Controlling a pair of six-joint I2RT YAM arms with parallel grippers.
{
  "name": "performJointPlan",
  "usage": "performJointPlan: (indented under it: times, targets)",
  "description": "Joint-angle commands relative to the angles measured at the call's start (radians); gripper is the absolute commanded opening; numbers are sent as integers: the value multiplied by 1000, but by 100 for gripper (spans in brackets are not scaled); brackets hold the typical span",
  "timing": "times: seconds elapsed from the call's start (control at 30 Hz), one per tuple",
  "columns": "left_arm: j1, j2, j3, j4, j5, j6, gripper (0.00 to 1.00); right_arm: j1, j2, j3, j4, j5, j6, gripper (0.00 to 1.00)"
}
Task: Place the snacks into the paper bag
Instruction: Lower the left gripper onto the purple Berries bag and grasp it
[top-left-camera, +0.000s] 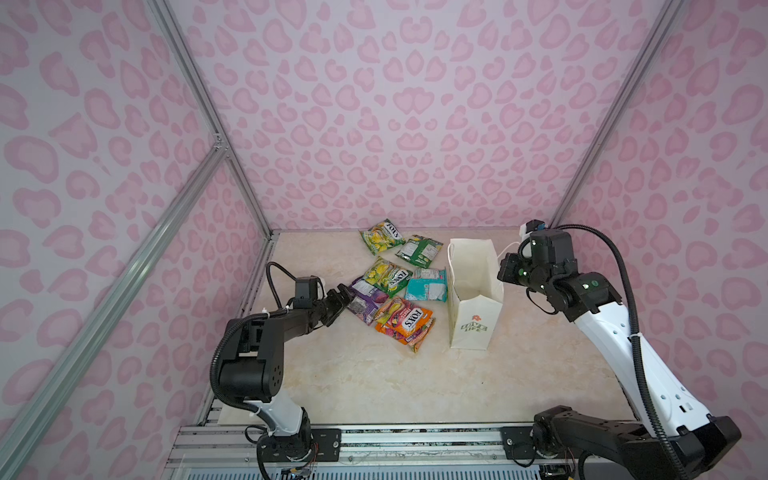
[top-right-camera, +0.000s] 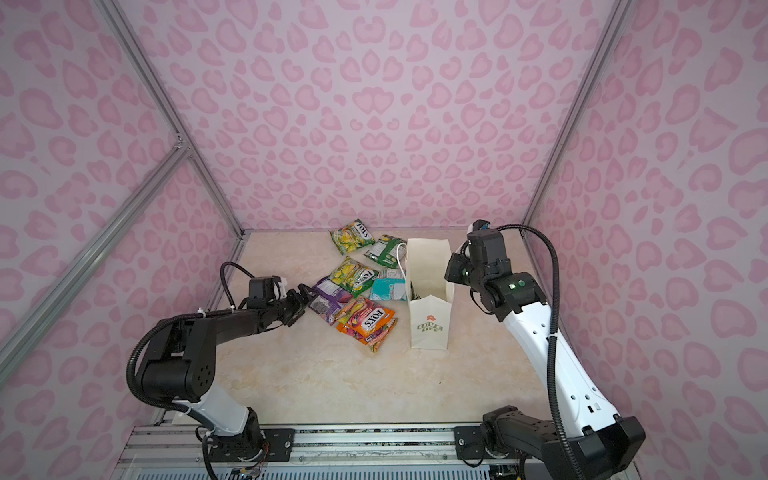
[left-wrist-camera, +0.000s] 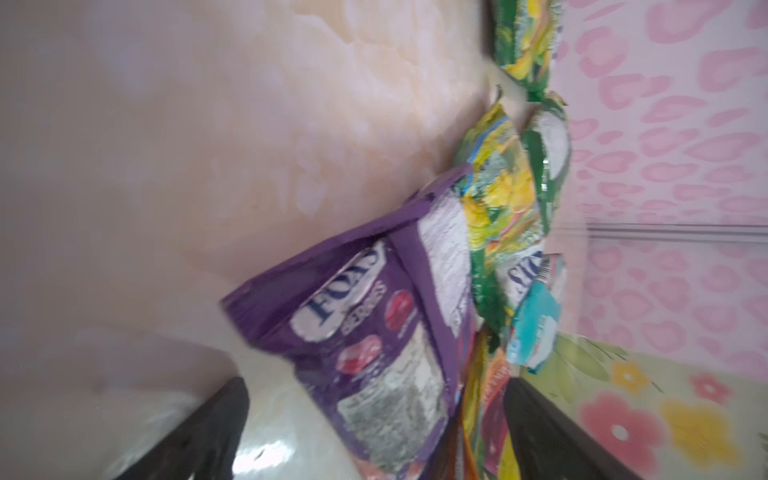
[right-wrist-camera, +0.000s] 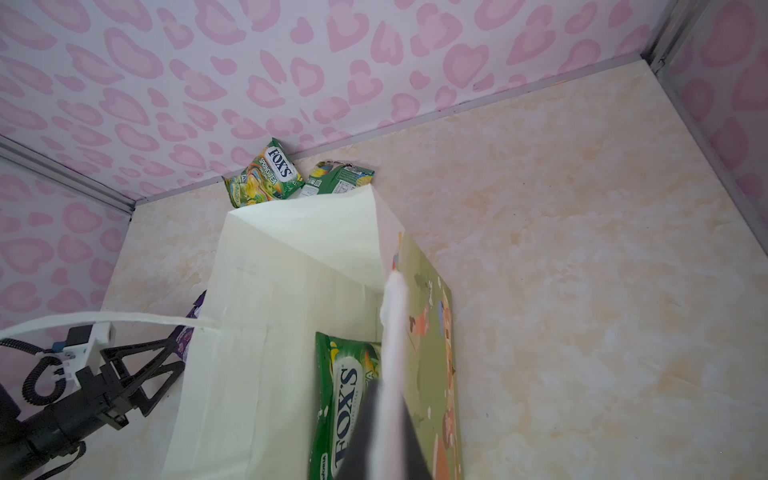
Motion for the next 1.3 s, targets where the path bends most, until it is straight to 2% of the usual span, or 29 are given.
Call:
performJointPlan:
  times: [0.0,0.2,0.43,0.6,0.77,0.87,0.97,1.13,1.27]
  targets:
    - [8,58,-4,109,22,4,98,3,-5,-5,-2,-6,3,0]
    - [9,144,-26,223,89,-3,95,3,-3,-5,2,-22,7,0]
    - [9,155,-72,293,164,8,92,4,-2,-17,20,-38,16,0]
    - [2,160,-92,418,201,-78,89,5,0,-20,24,-51,19,0]
    - [-45,204,-48,510,220,-139,85,8,-8,-26,26,-57,23,0]
    - [-74,230,-34,576,210,-175,83,8,-14,-31,26,-55,22,0]
    - [-97,251,-8,571,190,-183,81,8,-17,-32,23,-55,22,0]
    - [-110,277,10,565,169,-197,72,8,-23,-37,21,-57,21,0]
    - [-111,283,15,565,170,-212,54,8,-26,-41,23,-60,23,0]
